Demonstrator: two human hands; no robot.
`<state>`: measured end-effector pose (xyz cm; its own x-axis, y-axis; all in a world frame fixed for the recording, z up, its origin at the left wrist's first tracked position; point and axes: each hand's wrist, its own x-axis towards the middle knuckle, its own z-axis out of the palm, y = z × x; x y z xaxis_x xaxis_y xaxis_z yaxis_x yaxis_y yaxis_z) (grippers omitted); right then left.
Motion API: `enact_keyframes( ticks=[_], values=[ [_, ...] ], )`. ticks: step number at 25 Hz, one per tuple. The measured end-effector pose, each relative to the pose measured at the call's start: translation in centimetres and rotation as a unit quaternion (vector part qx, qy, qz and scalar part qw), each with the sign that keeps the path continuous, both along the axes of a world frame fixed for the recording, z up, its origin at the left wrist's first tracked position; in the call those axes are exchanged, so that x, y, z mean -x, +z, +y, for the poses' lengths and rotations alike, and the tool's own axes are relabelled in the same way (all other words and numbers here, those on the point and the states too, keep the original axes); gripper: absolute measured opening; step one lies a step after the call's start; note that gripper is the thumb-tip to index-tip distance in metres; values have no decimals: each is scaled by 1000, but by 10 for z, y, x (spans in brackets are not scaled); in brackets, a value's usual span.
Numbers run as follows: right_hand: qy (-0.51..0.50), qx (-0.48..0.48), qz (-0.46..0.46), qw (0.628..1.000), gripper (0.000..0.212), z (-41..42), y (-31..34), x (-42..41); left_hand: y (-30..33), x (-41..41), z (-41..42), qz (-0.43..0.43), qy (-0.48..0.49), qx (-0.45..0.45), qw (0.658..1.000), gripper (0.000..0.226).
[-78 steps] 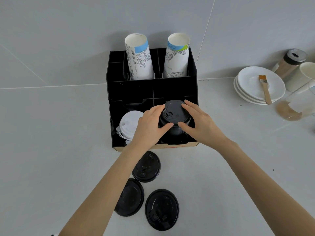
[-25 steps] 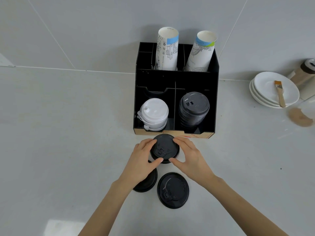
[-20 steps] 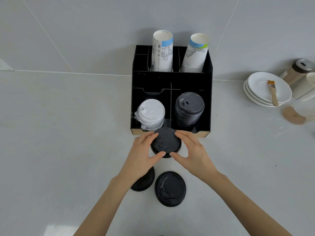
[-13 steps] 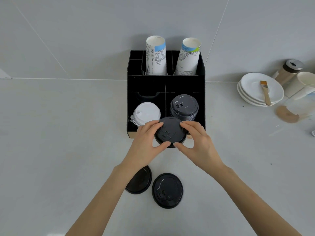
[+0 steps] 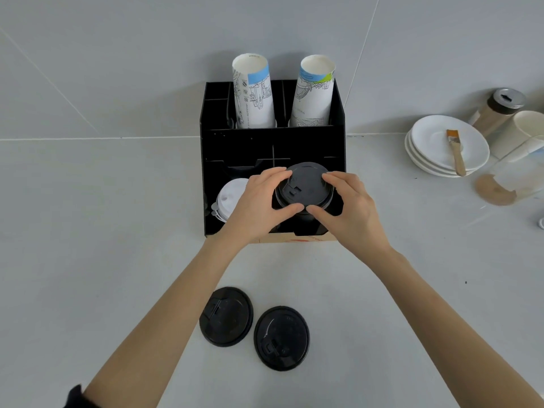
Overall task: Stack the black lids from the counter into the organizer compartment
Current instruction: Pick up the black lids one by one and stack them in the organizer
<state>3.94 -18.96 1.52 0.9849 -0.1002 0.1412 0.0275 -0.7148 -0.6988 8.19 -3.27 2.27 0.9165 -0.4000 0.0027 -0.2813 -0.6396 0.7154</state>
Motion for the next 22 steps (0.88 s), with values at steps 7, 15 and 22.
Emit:
enact_keyframes(
  ticks=[7, 15, 22],
  values=[
    [-11, 5, 22, 1000, 54, -7, -13, -23, -11, -24, -13, 13, -6, -16, 1000, 60],
    [-14, 15, 46, 999, 54, -12, -22, -24, -19, -29, -21, 7, -14, -34, 999, 59],
    [-13, 32, 48, 998, 54, -10, -21, -21, -20, -26, -19, -10, -6, -59, 998, 57]
  ],
)
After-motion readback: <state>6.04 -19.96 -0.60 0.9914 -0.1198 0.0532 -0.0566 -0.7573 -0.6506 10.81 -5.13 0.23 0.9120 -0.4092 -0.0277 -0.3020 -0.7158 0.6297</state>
